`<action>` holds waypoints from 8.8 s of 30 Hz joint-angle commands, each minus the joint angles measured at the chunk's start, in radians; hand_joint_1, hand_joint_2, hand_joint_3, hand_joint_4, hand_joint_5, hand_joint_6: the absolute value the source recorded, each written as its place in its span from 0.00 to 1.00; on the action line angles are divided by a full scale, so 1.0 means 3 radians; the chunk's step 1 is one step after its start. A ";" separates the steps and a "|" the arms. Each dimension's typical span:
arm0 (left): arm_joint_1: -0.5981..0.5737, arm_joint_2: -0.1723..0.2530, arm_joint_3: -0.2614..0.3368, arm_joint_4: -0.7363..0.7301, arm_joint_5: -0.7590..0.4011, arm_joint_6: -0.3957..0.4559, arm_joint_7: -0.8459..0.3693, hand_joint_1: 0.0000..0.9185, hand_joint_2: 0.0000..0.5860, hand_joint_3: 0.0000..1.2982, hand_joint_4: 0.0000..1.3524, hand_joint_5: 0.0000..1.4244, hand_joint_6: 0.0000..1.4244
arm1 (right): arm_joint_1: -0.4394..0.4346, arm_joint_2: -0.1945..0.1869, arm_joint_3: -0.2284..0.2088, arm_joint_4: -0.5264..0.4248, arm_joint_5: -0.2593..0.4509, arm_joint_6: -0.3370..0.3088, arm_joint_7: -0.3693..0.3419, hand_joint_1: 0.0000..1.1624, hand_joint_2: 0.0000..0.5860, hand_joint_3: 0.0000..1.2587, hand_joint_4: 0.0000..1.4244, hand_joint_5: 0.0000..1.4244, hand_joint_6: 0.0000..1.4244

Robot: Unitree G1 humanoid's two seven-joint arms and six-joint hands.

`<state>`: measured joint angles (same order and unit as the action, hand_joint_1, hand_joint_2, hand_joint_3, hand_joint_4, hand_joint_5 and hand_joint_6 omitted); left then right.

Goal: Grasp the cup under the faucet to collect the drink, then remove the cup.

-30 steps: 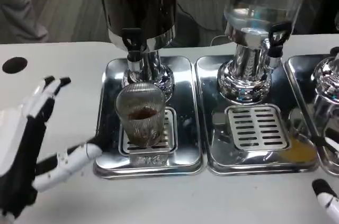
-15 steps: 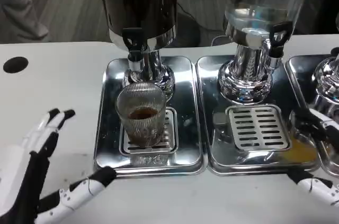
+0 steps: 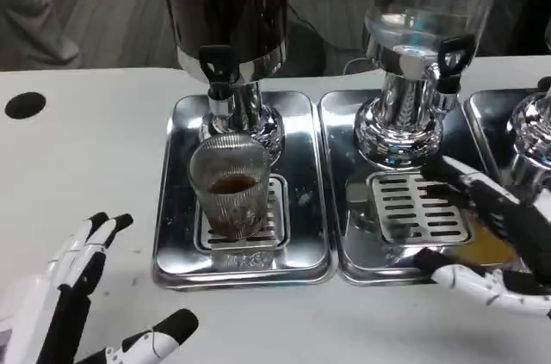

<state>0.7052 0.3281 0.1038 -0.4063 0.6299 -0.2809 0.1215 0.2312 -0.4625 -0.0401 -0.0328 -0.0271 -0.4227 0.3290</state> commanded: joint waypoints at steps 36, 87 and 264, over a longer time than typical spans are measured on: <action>0.0772 -0.0231 0.0161 0.0041 0.0036 -0.0536 0.0323 0.00 0.07 0.12 0.03 0.06 0.25 | -0.1600 0.0733 0.0773 0.1186 -0.0539 0.0495 -0.0088 0.52 0.26 0.09 0.07 0.09 0.07; 0.1003 -0.0252 0.0455 0.0378 -0.0186 -0.0836 0.0345 0.00 0.10 0.14 0.06 0.07 0.26 | -0.2191 0.1313 0.1011 0.2145 -0.0876 0.0239 -0.0719 0.69 0.14 0.04 0.06 0.08 0.03; 0.0634 -0.0191 -0.0101 0.0017 0.0137 -0.0250 0.0033 0.00 0.08 0.13 0.06 0.09 0.30 | 0.0186 0.0393 -0.0010 0.0857 -0.0153 -0.0804 -0.0210 0.70 0.20 0.34 0.27 0.24 0.12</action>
<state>0.8830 0.2621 0.0753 -0.3865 0.6639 -0.3654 0.1434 0.2990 -0.3374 -0.0351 0.2187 -0.0899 -0.6229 0.2703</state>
